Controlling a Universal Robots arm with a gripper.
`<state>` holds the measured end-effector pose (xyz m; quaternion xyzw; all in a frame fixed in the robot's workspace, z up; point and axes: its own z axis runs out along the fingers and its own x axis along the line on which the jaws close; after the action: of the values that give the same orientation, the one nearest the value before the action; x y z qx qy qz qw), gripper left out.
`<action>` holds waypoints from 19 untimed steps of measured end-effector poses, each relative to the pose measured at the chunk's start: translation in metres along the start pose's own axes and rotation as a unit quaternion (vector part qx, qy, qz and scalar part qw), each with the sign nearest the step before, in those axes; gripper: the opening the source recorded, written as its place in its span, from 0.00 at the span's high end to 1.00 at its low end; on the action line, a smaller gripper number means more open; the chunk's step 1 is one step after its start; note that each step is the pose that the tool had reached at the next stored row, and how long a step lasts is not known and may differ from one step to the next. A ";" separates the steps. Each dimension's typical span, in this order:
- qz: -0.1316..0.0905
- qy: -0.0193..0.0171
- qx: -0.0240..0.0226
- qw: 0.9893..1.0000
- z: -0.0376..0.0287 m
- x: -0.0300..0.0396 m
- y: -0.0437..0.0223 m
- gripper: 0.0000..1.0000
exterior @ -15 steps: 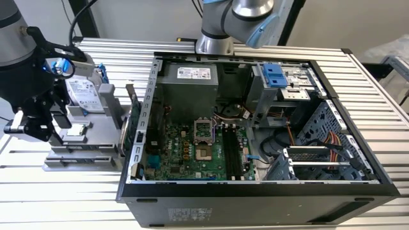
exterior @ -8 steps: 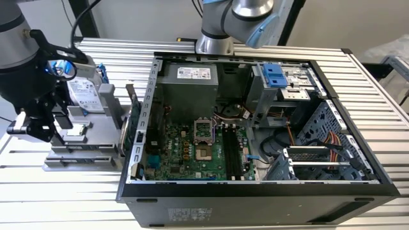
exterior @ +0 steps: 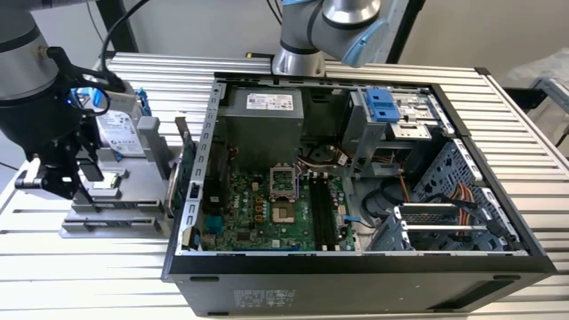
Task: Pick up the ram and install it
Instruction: 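Pick up the ram and move it above insertion slot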
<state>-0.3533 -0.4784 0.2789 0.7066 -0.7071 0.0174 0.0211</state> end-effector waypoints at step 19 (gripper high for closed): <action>0.000 0.012 0.000 1.000 0.0115 -0.0011 -0.0002 0.00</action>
<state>-0.3531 -0.4780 0.2674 0.7063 -0.7068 0.0259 0.0297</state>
